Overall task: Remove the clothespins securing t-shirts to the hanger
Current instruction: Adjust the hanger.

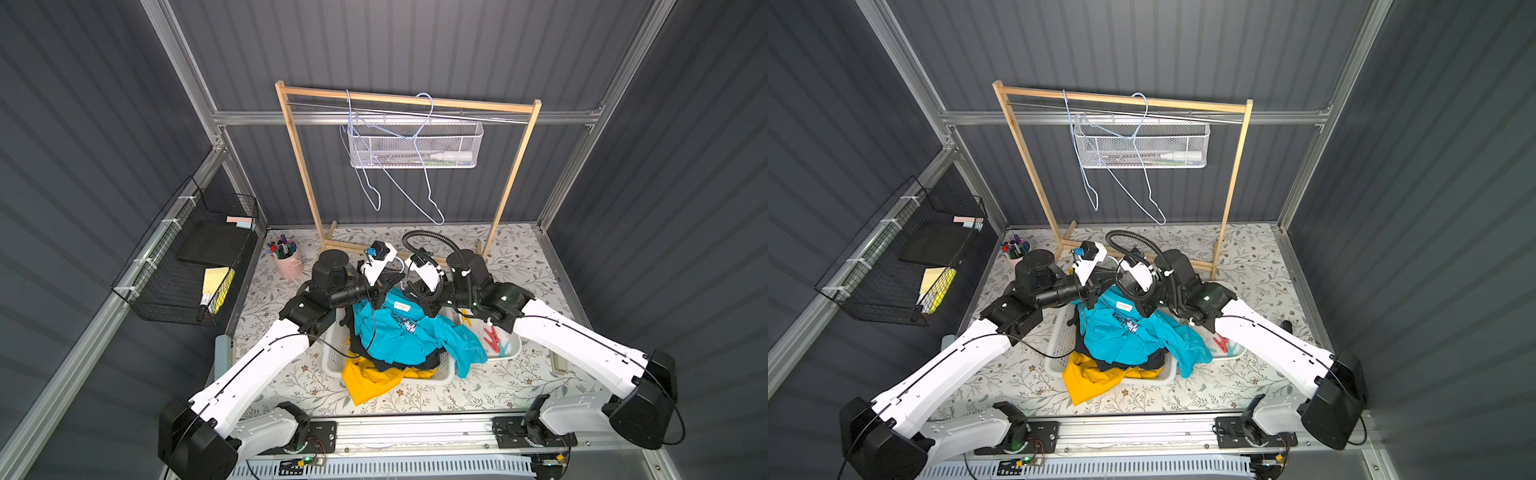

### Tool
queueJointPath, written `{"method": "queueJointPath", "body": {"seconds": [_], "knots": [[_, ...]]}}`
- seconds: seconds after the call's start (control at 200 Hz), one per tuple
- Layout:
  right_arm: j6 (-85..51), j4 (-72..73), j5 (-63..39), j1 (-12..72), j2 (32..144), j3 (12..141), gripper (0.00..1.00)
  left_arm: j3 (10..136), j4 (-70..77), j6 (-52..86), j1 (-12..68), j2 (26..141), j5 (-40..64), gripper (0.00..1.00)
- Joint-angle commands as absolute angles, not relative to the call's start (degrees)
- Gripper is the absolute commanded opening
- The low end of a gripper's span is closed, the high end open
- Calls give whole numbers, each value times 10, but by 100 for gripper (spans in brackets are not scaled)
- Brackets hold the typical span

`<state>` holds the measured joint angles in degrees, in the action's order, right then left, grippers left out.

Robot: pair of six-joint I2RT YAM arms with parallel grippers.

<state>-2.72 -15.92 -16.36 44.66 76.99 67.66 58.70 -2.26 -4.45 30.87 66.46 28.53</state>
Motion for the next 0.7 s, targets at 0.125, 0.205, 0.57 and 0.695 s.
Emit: {"method": "queueJointPath", "body": {"seconds": [0.125,0.205,0.57,0.695], "knots": [[-25,-124,-149,445,748,655,0,591,-27,-52,316,650,310,39],[-22,-97,-141,444,731,628,0,592,-29,-48,315,645,308,79],[10,-67,-155,435,665,558,0,659,-208,-102,315,645,179,100],[15,-56,-171,422,639,535,0,676,-280,-227,315,638,199,100]]}}
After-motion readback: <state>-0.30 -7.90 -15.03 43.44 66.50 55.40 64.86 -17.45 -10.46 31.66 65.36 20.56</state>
